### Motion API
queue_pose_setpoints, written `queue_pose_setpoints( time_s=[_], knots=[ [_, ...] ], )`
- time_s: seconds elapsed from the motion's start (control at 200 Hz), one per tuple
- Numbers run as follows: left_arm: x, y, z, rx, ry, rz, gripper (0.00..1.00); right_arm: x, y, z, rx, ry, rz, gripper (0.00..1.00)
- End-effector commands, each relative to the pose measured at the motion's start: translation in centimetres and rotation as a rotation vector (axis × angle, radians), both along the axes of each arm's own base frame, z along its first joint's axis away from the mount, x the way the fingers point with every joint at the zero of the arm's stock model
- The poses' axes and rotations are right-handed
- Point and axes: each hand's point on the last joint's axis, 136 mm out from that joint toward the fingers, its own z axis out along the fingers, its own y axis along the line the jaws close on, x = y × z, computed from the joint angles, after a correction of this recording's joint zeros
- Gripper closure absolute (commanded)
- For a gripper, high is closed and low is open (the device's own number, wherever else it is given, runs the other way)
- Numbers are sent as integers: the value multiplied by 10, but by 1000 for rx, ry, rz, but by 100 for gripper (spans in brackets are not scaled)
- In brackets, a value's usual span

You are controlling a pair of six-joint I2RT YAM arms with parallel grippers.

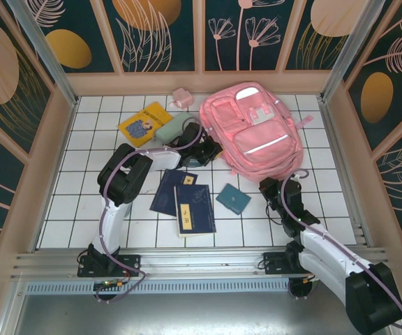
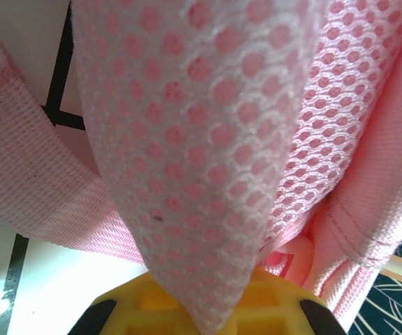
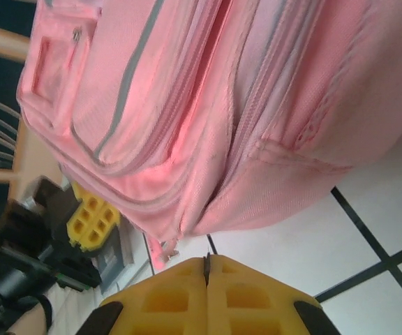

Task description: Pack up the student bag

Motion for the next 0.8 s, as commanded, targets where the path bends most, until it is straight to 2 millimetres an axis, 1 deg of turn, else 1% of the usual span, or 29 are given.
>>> queue_pose_setpoints(
  time_s=[0.0,0.065,0.14,0.21,0.28,0.365,0.435,0.545,0.686,0.796],
  knots=[
    [7,-3,24,-42,-44,6,100,3,32,11,-61,-14,222,90],
    [6,-6,29,-56,-49,-7,100,6,50,13,-87,4,325,78],
    [4,-10,35,-70,-57,-20,100,10,68,12,-126,22,377,63],
    [0,-16,40,-78,-62,-36,100,13,83,13,-137,14,396,57],
    [-3,-19,42,-83,-61,-45,100,19,91,11,-121,22,392,52],
    [-7,-22,45,-88,-60,-54,100,28,92,2,-123,62,363,49],
    [-8,-21,45,-88,-59,-54,100,33,90,-4,-127,89,336,48],
    [-9,-21,47,-95,-56,-55,100,34,90,-11,-99,111,309,48],
    [-11,-26,51,-109,-58,-60,100,37,95,-16,-23,105,288,49],
    [-13,-30,54,-119,-57,-66,100,44,93,-17,12,99,244,53]
  ],
)
